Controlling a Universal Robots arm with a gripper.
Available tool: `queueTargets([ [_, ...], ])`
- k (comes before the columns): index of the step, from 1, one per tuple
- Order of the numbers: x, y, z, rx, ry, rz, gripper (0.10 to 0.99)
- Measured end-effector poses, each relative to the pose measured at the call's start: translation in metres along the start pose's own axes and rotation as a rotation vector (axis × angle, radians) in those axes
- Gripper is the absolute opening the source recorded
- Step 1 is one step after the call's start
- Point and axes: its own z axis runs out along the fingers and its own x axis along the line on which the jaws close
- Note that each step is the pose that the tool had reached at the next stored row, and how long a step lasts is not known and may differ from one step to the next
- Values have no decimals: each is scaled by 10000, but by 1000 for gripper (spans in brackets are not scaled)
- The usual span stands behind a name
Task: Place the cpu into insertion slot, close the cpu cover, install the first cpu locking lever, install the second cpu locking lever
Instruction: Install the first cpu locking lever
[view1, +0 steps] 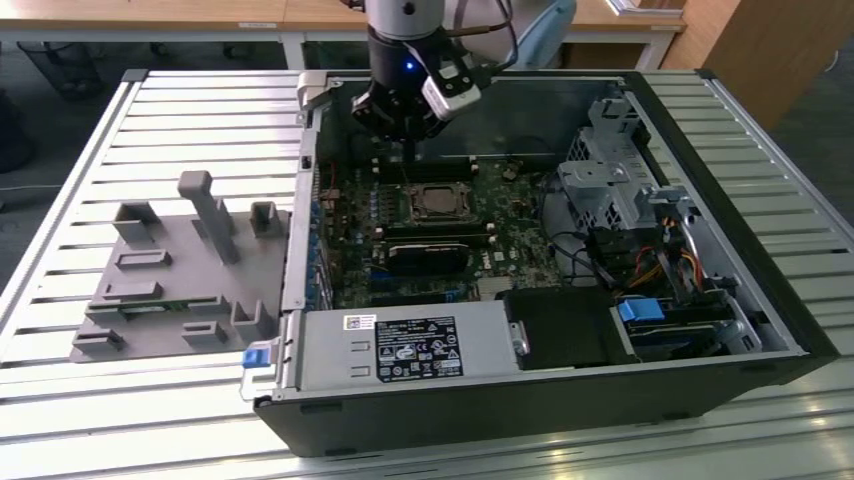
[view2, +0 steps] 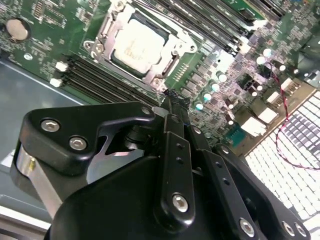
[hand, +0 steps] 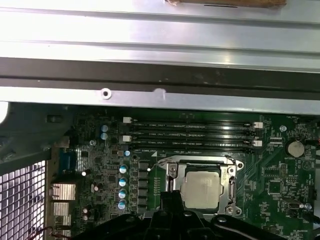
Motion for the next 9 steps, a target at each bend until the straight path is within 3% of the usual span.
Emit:
queueTargets([
  [9,154,1,47,-2,-17,-26,106],
])
